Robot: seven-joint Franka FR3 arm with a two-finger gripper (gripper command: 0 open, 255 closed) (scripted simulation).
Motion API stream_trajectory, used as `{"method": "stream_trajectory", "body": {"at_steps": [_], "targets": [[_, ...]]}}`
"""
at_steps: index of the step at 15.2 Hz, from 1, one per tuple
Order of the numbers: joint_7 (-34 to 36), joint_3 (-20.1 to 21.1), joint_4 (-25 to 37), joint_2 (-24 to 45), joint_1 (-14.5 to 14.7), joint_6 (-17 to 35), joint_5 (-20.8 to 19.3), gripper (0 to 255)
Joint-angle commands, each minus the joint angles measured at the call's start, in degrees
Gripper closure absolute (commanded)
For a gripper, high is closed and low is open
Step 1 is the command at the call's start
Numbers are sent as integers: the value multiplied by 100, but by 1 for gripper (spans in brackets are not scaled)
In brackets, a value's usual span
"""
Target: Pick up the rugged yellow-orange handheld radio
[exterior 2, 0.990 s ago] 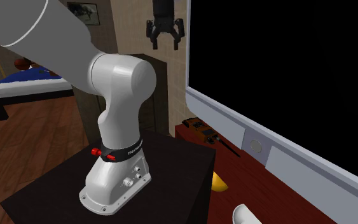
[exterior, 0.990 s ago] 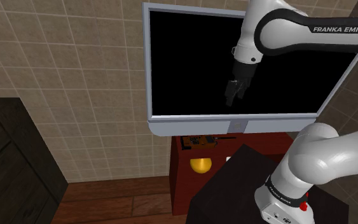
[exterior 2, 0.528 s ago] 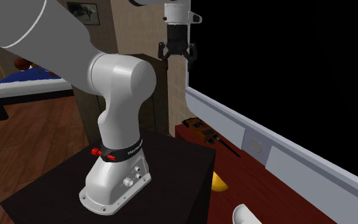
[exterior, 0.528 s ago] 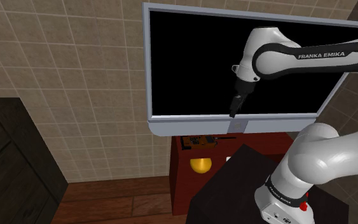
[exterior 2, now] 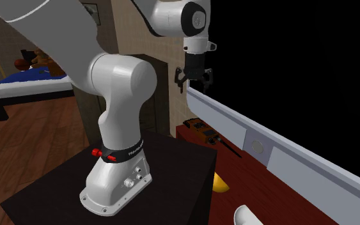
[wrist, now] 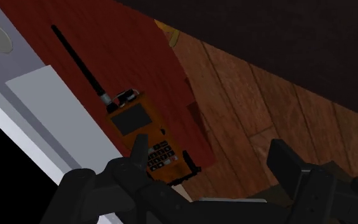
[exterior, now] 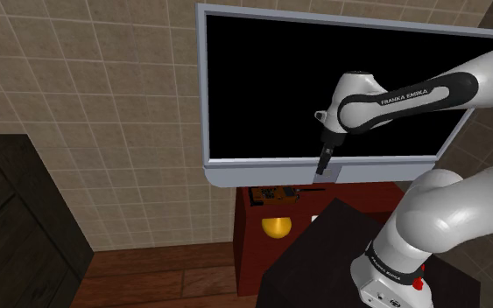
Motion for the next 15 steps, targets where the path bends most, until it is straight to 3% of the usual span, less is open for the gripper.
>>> {"method": "stream_trajectory", "body": {"at_steps": [1, 6, 9, 10, 12, 13, 15], "targets": [[-457, -321, -29, 427, 59, 511, -91, 0], [-1813, -1274, 142, 1814, 521, 1789, 127, 0], [-3032, -1969, 386, 2788, 1167, 2477, 941, 0], [-3601, -2208, 495, 3150, 1454, 2665, 1455, 0], [-5108, -2479, 791, 3982, 1941, 2888, 3012, 0], [-5932, -2406, 990, 4425, 1986, 2892, 3893, 0], [-7196, -1840, 1416, 5170, 1542, 2832, 5136, 0]]}}
